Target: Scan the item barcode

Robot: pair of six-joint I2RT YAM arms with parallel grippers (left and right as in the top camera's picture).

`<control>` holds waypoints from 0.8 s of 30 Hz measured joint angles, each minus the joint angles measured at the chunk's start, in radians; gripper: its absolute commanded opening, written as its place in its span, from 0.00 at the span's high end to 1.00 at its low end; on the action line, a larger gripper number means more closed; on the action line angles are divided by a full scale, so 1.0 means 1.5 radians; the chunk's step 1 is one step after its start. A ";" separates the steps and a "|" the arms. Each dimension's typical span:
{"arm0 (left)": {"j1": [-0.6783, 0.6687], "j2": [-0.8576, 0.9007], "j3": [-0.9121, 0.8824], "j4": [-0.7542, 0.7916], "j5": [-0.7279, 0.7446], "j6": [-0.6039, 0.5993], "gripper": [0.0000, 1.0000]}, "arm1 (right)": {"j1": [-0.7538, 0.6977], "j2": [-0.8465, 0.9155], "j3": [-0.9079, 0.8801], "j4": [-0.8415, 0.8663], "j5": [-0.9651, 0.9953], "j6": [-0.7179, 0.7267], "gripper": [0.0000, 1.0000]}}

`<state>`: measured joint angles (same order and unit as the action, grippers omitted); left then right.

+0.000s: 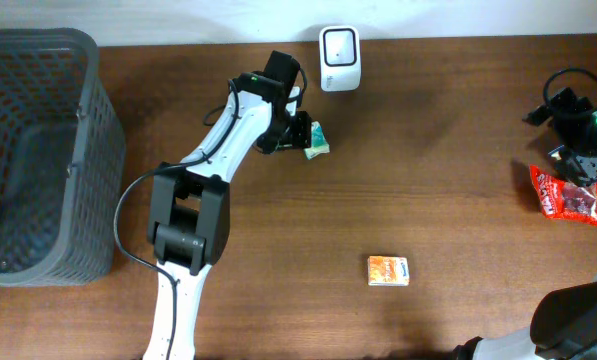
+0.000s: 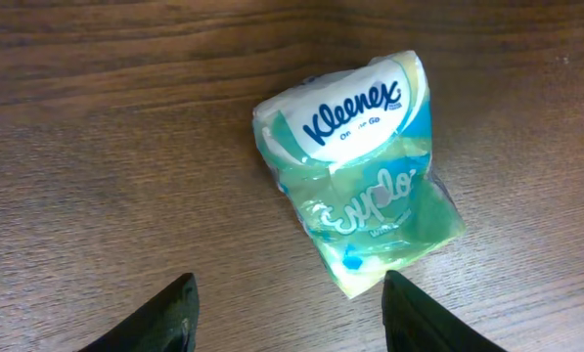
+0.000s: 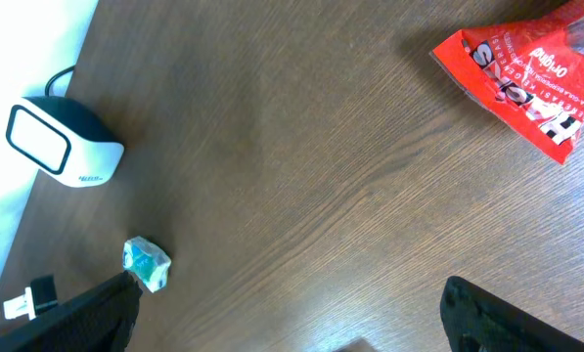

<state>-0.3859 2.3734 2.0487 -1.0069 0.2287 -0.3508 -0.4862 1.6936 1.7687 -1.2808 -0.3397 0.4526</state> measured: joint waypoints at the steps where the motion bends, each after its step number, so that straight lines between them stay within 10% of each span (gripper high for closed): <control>1: 0.000 0.000 0.000 0.000 0.001 -0.005 0.41 | 0.000 0.000 0.000 0.000 0.000 0.000 0.02; 7: 0.000 0.028 0.000 0.056 0.056 -0.011 0.48 | 0.000 0.000 0.000 0.000 0.000 0.000 0.02; 15: 0.000 0.049 -0.001 0.088 0.092 -0.024 1.00 | 0.000 0.000 0.000 0.000 0.000 0.000 0.02; 24: 0.004 0.047 0.026 0.010 0.023 -0.021 1.00 | 0.000 0.000 0.000 0.000 0.000 0.000 0.02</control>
<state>-0.3794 2.4432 2.0872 -0.9924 0.2634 -0.3817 -0.4862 1.6936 1.7687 -1.2804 -0.3397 0.4522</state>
